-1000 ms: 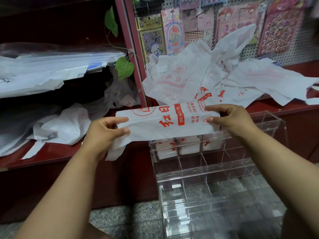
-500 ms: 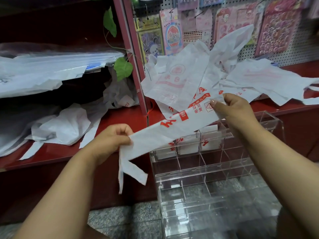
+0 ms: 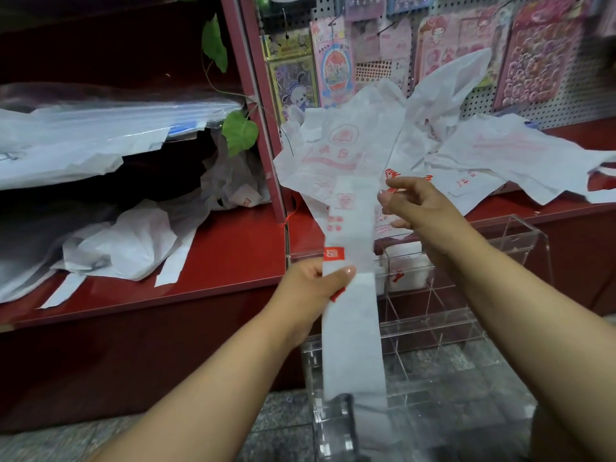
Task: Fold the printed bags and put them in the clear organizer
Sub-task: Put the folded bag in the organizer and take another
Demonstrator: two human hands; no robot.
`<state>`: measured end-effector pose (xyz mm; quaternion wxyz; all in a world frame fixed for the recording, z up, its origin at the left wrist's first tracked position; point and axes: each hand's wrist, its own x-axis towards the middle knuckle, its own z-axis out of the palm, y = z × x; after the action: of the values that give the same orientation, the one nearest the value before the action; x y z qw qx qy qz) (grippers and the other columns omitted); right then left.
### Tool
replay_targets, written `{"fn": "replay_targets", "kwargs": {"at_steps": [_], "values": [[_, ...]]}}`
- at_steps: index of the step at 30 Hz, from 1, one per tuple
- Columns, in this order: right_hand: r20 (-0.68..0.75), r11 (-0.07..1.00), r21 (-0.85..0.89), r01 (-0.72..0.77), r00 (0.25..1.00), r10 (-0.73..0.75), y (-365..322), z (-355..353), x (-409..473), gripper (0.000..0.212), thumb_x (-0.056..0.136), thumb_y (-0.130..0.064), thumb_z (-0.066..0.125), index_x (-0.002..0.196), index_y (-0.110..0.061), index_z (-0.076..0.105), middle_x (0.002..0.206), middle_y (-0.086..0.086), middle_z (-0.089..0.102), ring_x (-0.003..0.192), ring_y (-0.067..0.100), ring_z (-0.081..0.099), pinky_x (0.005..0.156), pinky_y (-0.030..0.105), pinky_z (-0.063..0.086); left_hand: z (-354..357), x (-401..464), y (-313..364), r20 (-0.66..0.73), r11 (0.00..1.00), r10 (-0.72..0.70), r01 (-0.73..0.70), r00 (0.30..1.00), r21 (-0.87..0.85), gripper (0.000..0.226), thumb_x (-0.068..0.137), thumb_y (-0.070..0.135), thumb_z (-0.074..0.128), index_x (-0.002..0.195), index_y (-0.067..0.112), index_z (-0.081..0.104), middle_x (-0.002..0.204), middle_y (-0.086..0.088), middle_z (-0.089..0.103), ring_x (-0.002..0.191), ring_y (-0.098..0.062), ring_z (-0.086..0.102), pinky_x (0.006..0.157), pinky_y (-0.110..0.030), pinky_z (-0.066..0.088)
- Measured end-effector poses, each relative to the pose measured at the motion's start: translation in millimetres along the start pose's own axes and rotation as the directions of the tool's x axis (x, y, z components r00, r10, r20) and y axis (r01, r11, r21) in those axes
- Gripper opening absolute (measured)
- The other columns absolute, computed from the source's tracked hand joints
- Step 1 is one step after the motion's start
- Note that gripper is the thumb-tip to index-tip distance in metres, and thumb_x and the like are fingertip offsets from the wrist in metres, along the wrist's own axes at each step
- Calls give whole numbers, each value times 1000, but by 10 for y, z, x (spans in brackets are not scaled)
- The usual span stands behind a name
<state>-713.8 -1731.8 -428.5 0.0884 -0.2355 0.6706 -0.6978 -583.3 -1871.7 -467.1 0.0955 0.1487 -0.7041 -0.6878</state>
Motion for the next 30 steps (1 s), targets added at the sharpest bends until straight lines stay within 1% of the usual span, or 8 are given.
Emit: {"fn": "replay_targets", "kwargs": {"at_steps": [5, 7, 12, 15, 18, 22, 27, 30], "values": [[266, 986, -98, -134, 951, 155, 166, 220, -216, 22, 80, -30, 73, 95, -17, 63, 82, 3, 67, 73, 12, 63, 73, 27, 51, -14, 55, 49, -191, 965, -33, -18, 981, -260, 9, 92, 11, 62, 92, 5, 69, 85, -14, 72, 69, -25, 66, 57, -29, 54], [275, 980, -172, -102, 950, 147, 259, 302, -264, 10, 82, -16, 74, 85, -13, 65, 76, 8, 62, 70, 16, 58, 72, 32, 49, -29, 52, 89, -196, 938, -16, -53, 981, -342, 9, 92, 6, 59, 94, 5, 69, 86, -12, 74, 71, -24, 70, 58, -32, 57], [277, 957, -288, -21, 955, 104, 327, 351, -289, 19, 74, -9, 79, 69, -17, 63, 63, -3, 57, 60, 10, 49, 61, 26, 42, -46, 24, 244, -218, 835, 58, -167, 974, -524, 13, 94, 3, 54, 100, 2, 66, 86, -10, 76, 76, -23, 74, 65, -33, 61], [299, 959, -281, 21, 952, 67, 315, 385, -315, 17, 76, -15, 79, 75, -20, 63, 68, -7, 61, 63, 7, 53, 61, 20, 45, -47, 3, 290, -248, 824, 56, -185, 967, -536, 11, 95, 2, 54, 95, 5, 64, 77, -6, 75, 69, -18, 73, 62, -32, 61], [305, 962, -275, -3, 948, 90, 323, 396, -318, 10, 83, -24, 72, 83, -15, 69, 86, 7, 72, 76, 12, 62, 73, 30, 50, -41, 1, 296, -271, 821, 62, -204, 961, -533, 10, 94, 2, 56, 94, 6, 65, 79, -6, 76, 71, -18, 73, 64, -32, 61], [325, 924, -382, 4, 937, 130, 354, 375, -331, 13, 80, -20, 75, 73, -13, 67, 72, -4, 67, 64, 7, 59, 63, 26, 46, -90, 15, 321, -305, 812, 66, -229, 950, -538, 8, 92, 5, 59, 95, 7, 67, 86, -7, 76, 77, -20, 74, 68, -33, 61], [339, 950, -314, -5, 934, 117, 349, 409, -355, 14, 83, -29, 73, 79, -16, 69, 82, 10, 70, 71, 10, 60, 67, 28, 48, -117, 26, 353, -355, 787, 85, -281, 931, -548, 8, 93, 5, 58, 94, 8, 65, 79, -4, 76, 71, -16, 73, 63, -31, 61], [357, 880, -464, 106, 931, 76, 338, 416, -358, 36, 92, -32, 60, 62, -14, 52, 60, 0, 51, 56, 5, 44, 57, 25, 34, -141, 54, 357, -398, 790, 92, -310, 913, -529, 7, 95, 10, 58, 99, 11, 64, 82, -2, 76, 76, -15, 73, 67, -31, 60]]}}
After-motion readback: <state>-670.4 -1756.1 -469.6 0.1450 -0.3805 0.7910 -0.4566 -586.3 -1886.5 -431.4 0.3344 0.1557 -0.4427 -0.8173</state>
